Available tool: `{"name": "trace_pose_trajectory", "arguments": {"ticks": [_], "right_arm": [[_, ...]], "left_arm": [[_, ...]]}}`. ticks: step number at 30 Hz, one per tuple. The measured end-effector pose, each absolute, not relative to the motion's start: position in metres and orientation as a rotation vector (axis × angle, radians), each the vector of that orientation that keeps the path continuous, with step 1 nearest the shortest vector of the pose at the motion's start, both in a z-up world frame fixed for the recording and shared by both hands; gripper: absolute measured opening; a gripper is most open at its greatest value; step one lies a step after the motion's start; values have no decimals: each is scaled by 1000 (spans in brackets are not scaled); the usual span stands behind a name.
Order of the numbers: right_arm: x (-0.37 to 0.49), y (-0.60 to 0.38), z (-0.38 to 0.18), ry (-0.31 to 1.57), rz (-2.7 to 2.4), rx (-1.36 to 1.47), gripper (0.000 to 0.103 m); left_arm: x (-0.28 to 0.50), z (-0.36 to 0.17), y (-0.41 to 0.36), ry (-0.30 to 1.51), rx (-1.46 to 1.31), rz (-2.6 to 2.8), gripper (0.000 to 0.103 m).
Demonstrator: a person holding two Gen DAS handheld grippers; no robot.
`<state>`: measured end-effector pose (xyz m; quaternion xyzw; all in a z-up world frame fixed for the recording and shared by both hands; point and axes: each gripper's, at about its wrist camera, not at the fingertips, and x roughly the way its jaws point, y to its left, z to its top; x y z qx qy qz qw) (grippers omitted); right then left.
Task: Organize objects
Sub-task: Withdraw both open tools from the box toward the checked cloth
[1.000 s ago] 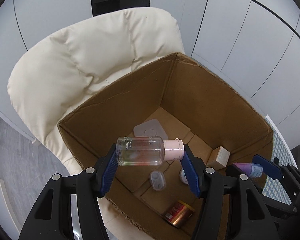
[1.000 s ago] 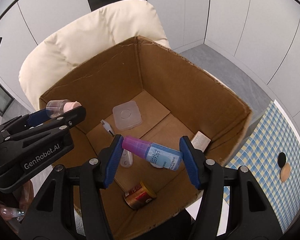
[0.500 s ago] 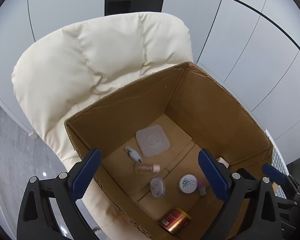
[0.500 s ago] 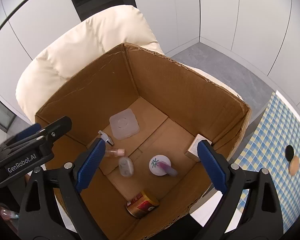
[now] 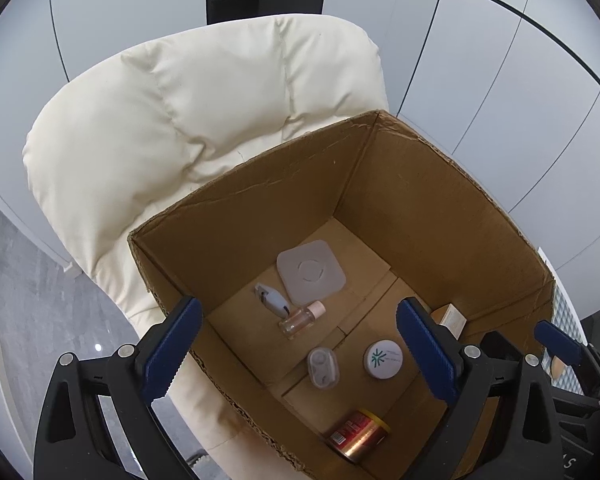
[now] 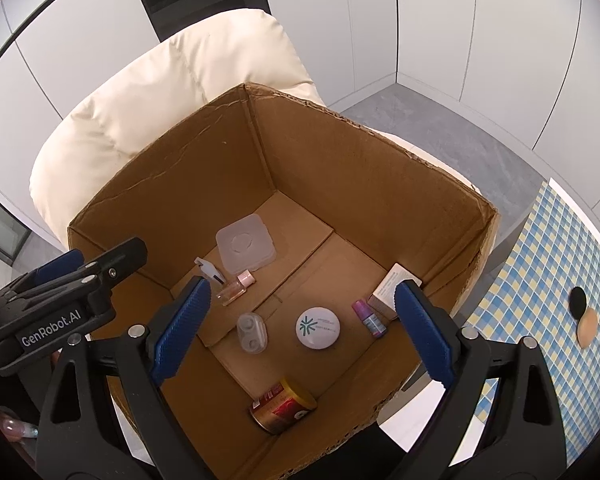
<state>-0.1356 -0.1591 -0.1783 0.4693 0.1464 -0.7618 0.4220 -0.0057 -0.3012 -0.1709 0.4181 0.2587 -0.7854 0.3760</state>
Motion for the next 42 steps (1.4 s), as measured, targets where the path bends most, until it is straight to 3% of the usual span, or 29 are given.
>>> {"name": "trace_pose_trajectory", "arguments": {"ticks": [22,42], "right_arm": [[-111,-103,-137,332,-1985,1173,95],[-15,-26,-93,320,-2006,1117,95]], "left_arm": [[27,-131,-249,582,1066,-2039,98],[125,-96,-193,591,1032,-2048,98]]}}
